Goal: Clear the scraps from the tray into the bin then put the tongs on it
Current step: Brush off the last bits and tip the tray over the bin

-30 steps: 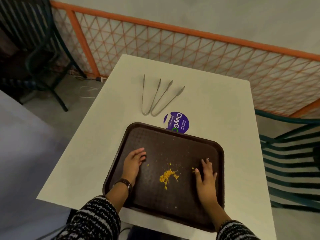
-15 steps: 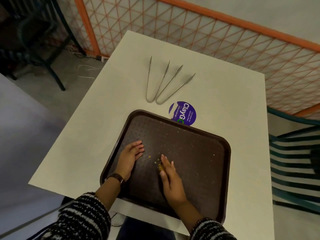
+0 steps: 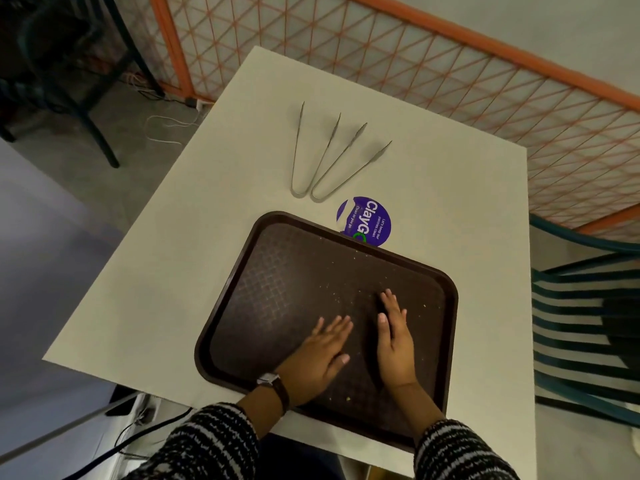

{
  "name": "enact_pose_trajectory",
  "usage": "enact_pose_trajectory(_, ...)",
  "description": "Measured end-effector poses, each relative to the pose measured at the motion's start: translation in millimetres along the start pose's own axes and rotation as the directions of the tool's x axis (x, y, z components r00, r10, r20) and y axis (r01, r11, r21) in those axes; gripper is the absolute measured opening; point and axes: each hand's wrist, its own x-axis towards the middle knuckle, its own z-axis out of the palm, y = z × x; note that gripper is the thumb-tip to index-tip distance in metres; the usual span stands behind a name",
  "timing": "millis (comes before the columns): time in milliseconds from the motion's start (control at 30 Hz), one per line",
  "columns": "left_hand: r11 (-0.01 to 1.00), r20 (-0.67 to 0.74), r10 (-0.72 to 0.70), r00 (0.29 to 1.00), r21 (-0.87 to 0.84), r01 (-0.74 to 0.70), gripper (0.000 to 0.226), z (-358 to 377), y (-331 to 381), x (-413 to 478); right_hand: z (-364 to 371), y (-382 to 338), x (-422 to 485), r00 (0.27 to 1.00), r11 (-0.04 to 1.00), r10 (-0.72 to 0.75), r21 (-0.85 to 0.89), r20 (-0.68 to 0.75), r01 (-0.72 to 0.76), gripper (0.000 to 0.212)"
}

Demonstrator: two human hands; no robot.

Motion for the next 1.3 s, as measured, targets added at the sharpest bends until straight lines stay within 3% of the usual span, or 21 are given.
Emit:
enact_pose_trajectory(67,0.964,-0.03,-0.052,0.998,-0.264,0.043,0.051,0.1,3.5,-4.6,4.4,-1.8,-12.9,0.999,0.999,0.032,0.025,0.002,-0.033,0.046)
enact_pose_trajectory(167,0.731,-0.132,-0.355,0.925,-0.656,0.187,0.051,-17.7,6.6,-13.0,16.1,-6.4,-35.2,0.998,0.999,-0.033,-0.02,0.049,0.034,0.051)
enact_pose_trajectory(267,0.548,-0.249,-0.533,0.809,-0.829,0.106,0.041,-40.9,11.6,-16.7,31.9,-10.2,-50.3,0.989,0.992,-0.084,-0.083,0.124,0.094,0.06)
enact_pose_trajectory(400,0.499,-0.302,-0.592,0.747,-0.865,0.046,0.039,-54.9,4.1,-16.6,47.8,-18.2,-49.4,0.989,0.953,-0.053,-0.288,0.139,0.092,0.086)
enact_pose_trajectory(533,0.513,-0.316,-0.606,0.729,-0.857,0.055,0.038,-55.3,-5.1,-17.5,58.4,-20.1,-42.7,0.977,0.9,-0.067,-0.41,0.2,0.146,0.07)
enact_pose_trajectory(667,0.528,-0.32,-0.618,0.718,-0.845,0.078,0.037,-53.9,-6.7,-18.5,64.8,-10.8,-43.6,0.947,0.893,-0.214,-0.346,0.239,0.289,0.041)
enact_pose_trajectory(867,0.538,-0.325,-0.616,0.718,-0.839,0.082,0.034,-53.9,-1.4,-14.1,60.6,-7.4,-43.9,0.952,0.923,-0.269,-0.243,0.148,0.298,0.047)
enact_pose_trajectory(1033,0.543,-0.332,-0.604,0.724,-0.837,0.069,0.031,-60.1,4.3,-11.8,59.2,-11.3,-37.6,0.979,0.971,-0.2,-0.146,-0.048,0.191,0.036)
enact_pose_trajectory(1100,0.566,-0.344,-0.595,0.726,-0.821,0.076,0.03,-64.8,4.6,-11.6,57.0,-26.8,-35.5,0.989,1.0,0.017,-0.011,-0.15,-0.019,0.035)
enact_pose_trajectory(1133,0.598,-0.364,-0.589,0.722,-0.797,0.086,0.029,-68.1,3.2,-11.8,55.6,-35.1,-32.8,0.961,0.975,0.196,0.142,-0.195,-0.17,0.034)
enact_pose_trajectory(1167,0.645,-0.397,-0.582,0.71,-0.757,0.105,0.029,-72.2,1.2,-11.7,53.5,-42.8,-27.6,0.895,0.882,0.393,0.363,-0.212,-0.301,0.032)
enact_pose_trajectory(1233,0.749,-0.477,-0.573,0.667,-0.635,0.189,0.032,-82.2,-7.7,-11.3,48.4,-54.5,-14.8,0.728,0.481,0.684,0.776,-0.041,-0.408,0.027)
enact_pose_trajectory(1300,0.802,-0.552,-0.584,0.596,-0.505,0.319,0.034,-93.3,-21.0,-13.1,39.7,-63.0,-6.6,0.671,0.103,0.706,0.905,0.226,-0.413,0.026)
